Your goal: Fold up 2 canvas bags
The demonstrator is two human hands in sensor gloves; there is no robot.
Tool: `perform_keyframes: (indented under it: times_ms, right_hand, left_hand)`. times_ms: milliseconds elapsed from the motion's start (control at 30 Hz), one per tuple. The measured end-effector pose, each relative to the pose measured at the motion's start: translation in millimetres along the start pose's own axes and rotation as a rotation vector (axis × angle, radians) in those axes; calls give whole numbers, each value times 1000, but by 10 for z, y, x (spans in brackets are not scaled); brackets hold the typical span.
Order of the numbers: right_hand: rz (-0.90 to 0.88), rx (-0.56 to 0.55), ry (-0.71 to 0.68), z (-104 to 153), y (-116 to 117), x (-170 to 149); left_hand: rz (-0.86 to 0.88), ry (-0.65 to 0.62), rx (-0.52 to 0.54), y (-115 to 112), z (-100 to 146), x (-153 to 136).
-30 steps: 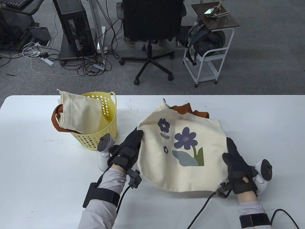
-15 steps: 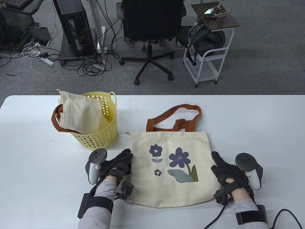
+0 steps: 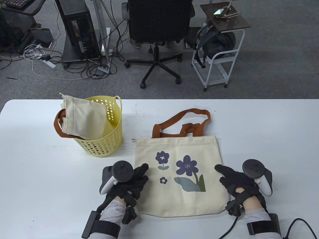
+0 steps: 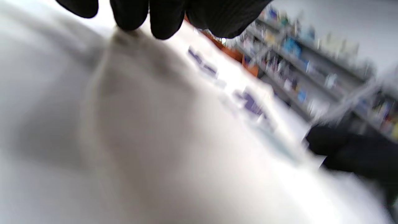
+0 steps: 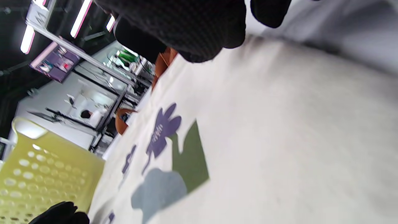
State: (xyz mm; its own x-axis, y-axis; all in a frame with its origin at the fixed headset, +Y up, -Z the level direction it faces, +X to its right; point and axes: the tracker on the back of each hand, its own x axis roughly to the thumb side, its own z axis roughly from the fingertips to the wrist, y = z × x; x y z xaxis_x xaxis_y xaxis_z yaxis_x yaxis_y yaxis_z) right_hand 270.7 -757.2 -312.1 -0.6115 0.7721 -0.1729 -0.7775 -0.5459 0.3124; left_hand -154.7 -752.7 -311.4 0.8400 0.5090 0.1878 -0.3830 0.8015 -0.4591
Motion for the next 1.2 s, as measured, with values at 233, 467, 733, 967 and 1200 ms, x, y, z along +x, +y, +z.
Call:
perform_keyframes:
  times_ms: [233, 467, 733, 967, 1200]
  right_hand:
    - [-57, 48, 55, -36, -23, -176]
    - [29, 109, 74, -45, -15, -214]
    - [296, 134, 86, -47, 99, -100]
    - [568, -63, 11, -19, 223, 125]
    - [199, -34, 60, -68, 55, -73]
  left_hand:
    - [-258, 45, 26, -230, 3, 51]
    - [-164, 74, 43, -140, 11, -101]
    - [-17, 93, 88, -21, 36, -303]
    - [134, 98, 99, 62, 54, -476]
    - [206, 81, 66, 120, 74, -593]
